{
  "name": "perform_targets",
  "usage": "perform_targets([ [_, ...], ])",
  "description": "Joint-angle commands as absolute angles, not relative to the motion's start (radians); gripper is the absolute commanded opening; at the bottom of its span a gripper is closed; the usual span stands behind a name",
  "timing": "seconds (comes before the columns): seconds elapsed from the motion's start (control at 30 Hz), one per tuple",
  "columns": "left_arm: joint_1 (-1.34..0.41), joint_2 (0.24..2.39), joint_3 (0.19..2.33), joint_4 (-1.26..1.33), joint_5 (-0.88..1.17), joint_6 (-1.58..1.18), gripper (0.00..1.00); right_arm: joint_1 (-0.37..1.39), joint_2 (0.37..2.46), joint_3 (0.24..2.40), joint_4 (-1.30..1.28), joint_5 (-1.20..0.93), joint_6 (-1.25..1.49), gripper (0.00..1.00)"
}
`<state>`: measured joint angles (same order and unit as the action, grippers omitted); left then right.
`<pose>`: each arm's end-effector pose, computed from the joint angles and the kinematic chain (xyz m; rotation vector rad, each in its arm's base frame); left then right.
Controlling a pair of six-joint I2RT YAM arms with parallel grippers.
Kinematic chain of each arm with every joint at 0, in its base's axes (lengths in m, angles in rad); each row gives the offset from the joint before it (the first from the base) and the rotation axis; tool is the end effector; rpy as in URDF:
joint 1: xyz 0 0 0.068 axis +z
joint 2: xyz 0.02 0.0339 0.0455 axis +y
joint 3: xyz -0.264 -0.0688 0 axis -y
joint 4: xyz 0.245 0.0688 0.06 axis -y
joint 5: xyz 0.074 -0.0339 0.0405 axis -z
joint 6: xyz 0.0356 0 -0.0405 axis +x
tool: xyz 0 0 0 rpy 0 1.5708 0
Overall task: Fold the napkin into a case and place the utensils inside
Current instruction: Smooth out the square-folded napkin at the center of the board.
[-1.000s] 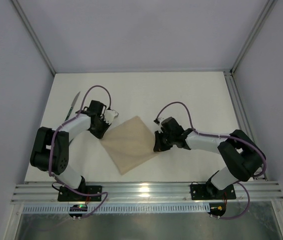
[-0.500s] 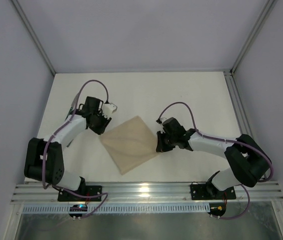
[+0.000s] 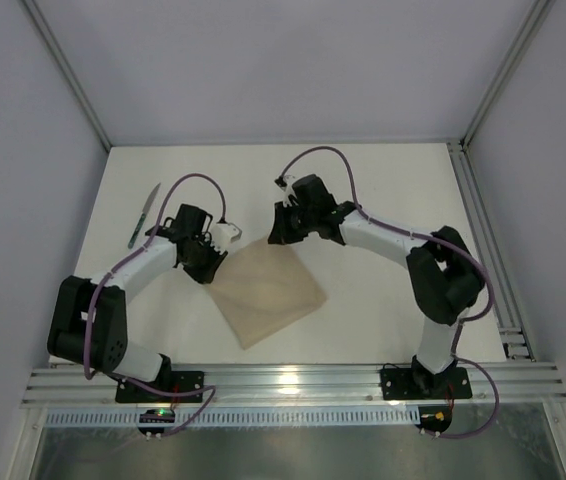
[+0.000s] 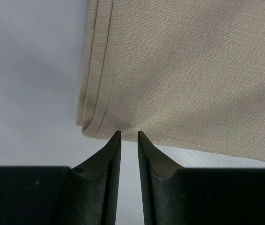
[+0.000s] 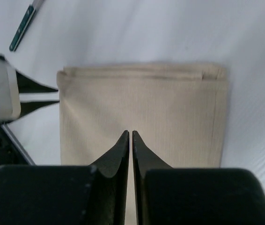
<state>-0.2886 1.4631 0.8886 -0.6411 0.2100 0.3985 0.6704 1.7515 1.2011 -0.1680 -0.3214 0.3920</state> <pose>0.2546 -0.0833 0.1912 0.9804 2.5852 -0.2636 0.2977 0.2504 0.2253 -0.5105 2.3644 0.8920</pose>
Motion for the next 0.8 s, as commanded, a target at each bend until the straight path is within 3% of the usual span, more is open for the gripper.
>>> perform_targets([
  [0.0,-0.29,1.471,0.879,-0.583,0.222,0.38,0.23,0.649,1.905,1.405,-0.245,-0.373,0.353,0.09],
  [0.27,-0.29,1.554,0.848,-0.546,0.18,0.393,0.22,0.618,2.16,1.591,-0.385,-0.399,0.368,0.07],
  [0.77,-0.29,1.588,0.819,-0.505,0.159,0.408,0.22,0.497,2.212,1.594,-0.316,-0.393,0.491,0.07],
])
